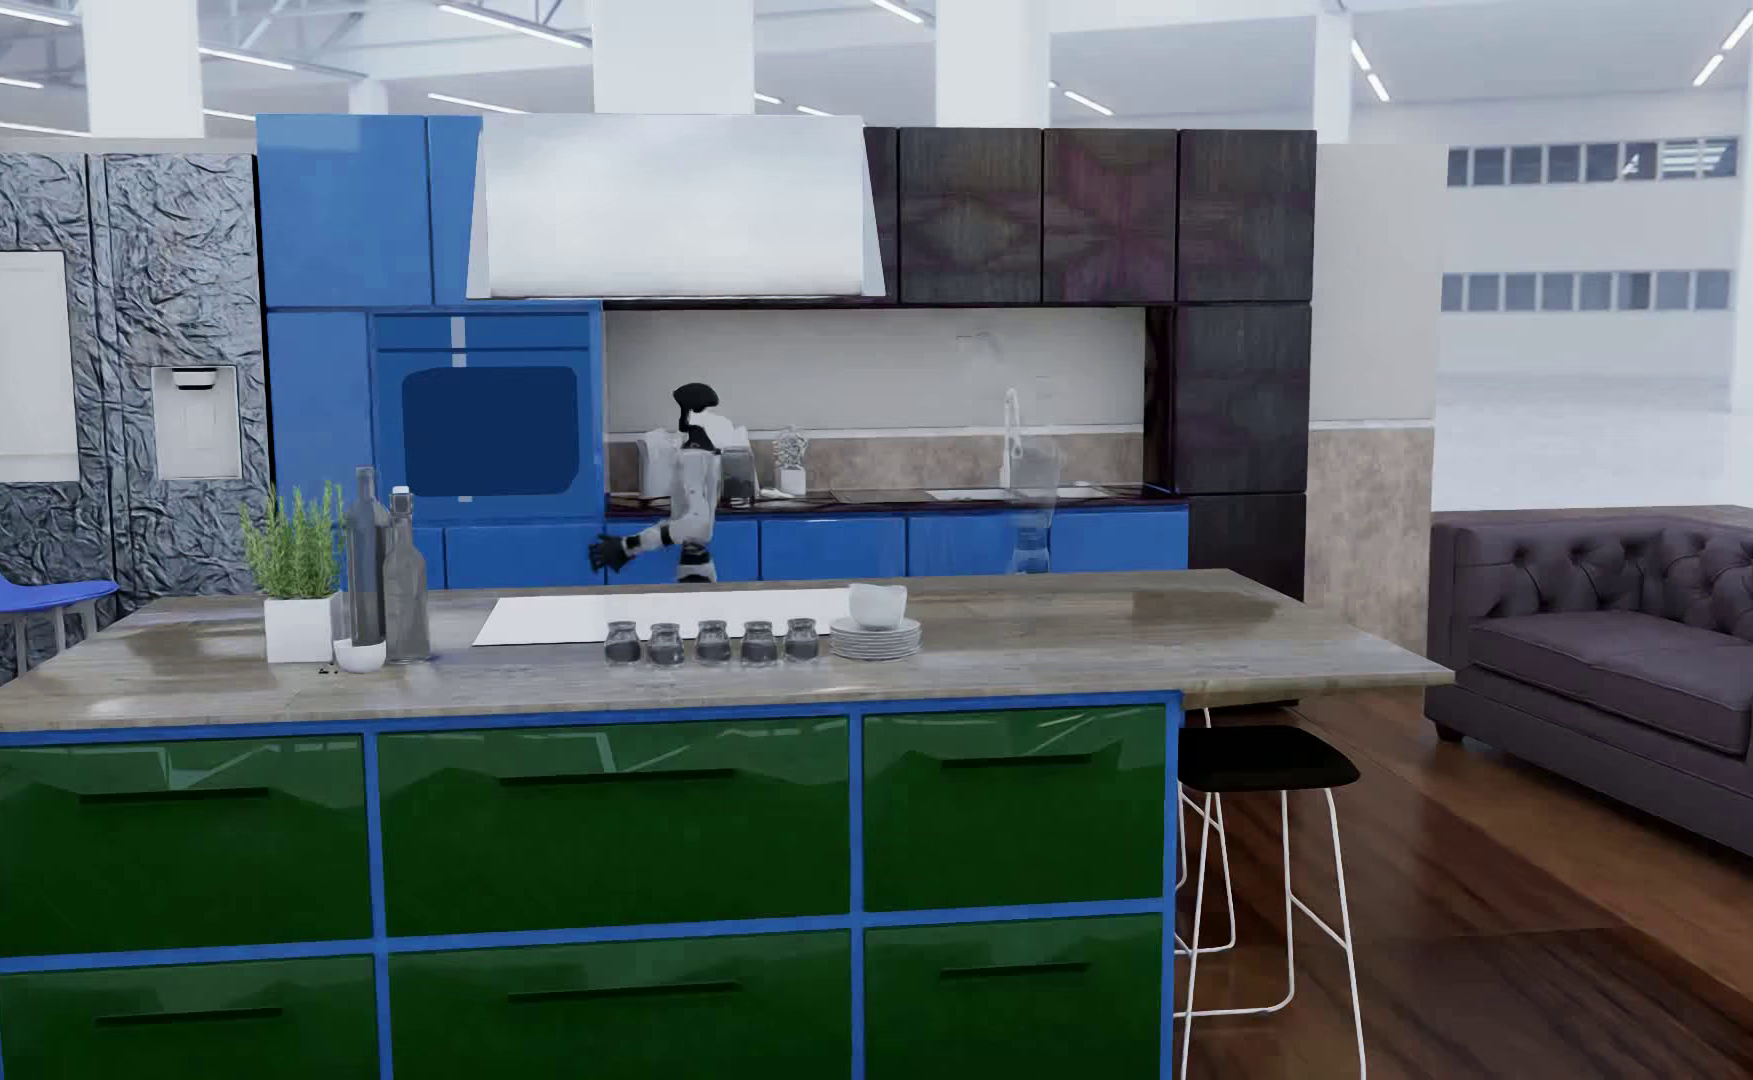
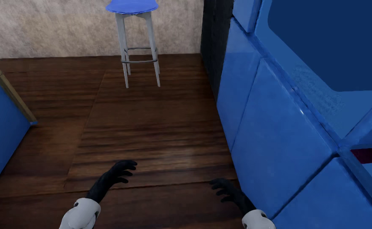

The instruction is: Reach up

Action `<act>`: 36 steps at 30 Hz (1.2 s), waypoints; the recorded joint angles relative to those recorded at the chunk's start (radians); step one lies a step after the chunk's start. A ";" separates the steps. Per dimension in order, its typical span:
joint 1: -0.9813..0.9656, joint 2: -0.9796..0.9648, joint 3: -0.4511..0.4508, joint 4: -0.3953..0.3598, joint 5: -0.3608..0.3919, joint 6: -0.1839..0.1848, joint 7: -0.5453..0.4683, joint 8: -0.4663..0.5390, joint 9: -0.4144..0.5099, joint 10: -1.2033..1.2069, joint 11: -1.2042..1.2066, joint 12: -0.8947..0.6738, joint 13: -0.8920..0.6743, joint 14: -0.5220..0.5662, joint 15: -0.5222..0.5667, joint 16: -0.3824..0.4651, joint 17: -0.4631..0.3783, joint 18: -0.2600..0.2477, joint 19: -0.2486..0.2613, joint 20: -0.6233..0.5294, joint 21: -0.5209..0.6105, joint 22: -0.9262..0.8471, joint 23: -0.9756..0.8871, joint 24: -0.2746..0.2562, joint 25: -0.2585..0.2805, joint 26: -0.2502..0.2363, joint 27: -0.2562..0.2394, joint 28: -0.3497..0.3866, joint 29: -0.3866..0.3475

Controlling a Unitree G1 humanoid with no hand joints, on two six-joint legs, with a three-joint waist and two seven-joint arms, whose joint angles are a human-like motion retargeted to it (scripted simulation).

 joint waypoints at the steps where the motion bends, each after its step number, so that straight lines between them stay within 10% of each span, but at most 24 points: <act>1: 0.007 0.007 0.000 0.007 0.004 0.004 0.000 0.000 0.002 -0.003 -0.005 0.002 0.002 -0.001 0.000 -0.002 0.000 0.000 0.000 -0.004 -0.001 -0.001 0.001 0.000 0.000 0.000 0.000 0.000 0.000; 22: 0.032 0.042 -0.012 -0.011 -0.008 -0.001 0.000 0.000 0.030 0.006 -0.020 -0.007 -0.027 -0.013 0.011 0.017 -0.031 0.000 0.000 0.038 -0.011 -0.070 -0.099 0.000 0.000 0.000 0.000 0.000 0.000; 36: -0.003 -0.002 0.011 0.005 0.007 0.004 0.000 0.000 -0.006 -0.001 0.002 -0.257 -0.258 0.026 -0.013 0.153 -0.153 0.000 0.000 0.392 -0.346 -0.337 -0.476 0.000 0.000 0.000 0.000 0.000 0.000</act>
